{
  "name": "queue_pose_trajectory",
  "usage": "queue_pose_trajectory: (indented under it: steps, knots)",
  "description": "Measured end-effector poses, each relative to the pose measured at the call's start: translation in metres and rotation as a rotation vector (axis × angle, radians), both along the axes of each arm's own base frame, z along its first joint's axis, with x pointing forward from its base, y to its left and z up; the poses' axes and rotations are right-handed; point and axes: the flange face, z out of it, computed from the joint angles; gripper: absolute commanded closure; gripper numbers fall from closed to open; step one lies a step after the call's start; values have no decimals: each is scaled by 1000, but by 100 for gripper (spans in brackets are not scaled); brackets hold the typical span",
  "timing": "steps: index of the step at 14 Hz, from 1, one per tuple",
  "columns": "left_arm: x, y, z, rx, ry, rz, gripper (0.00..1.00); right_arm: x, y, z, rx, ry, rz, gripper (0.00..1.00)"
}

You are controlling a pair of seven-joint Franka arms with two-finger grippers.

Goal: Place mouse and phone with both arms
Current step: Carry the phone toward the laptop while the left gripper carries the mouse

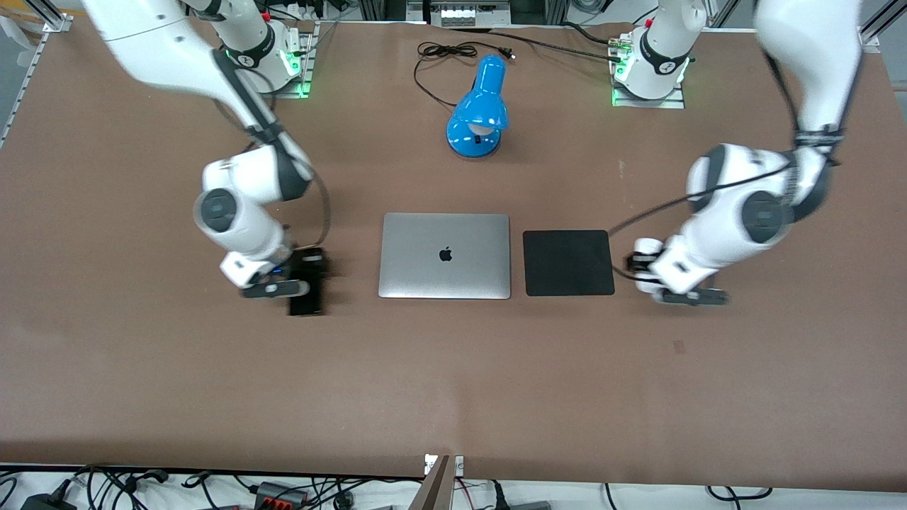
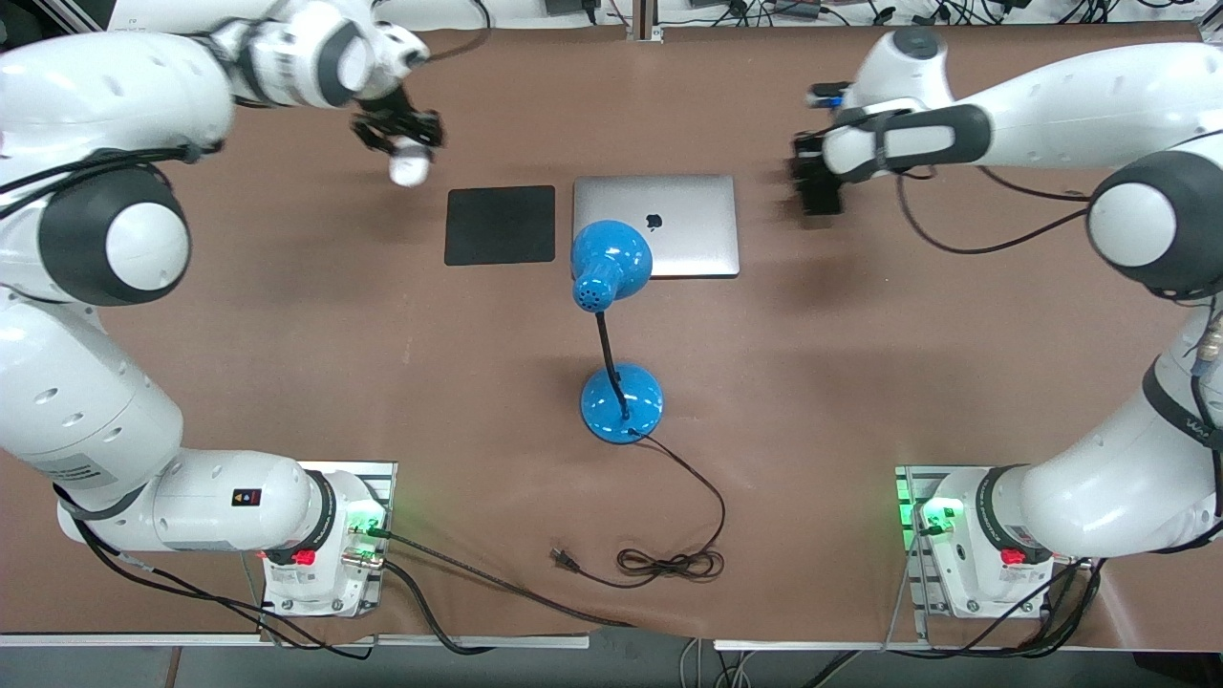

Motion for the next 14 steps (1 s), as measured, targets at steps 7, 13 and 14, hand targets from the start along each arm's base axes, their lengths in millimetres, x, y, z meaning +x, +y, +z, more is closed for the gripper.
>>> queue_pose_trajectory:
  steps: [7,13,14]
  knots:
    - [-27,-70,-84,-17,0,-13,70,-10,16,-25,-15,35,-28,37]
    - [-36,-71,-109,-14,-18,-8,43,13,15,-5,19,-12,-261,0]
    - [-36,-71,-108,-12,-20,-7,24,28,11,21,40,-58,-331,0]
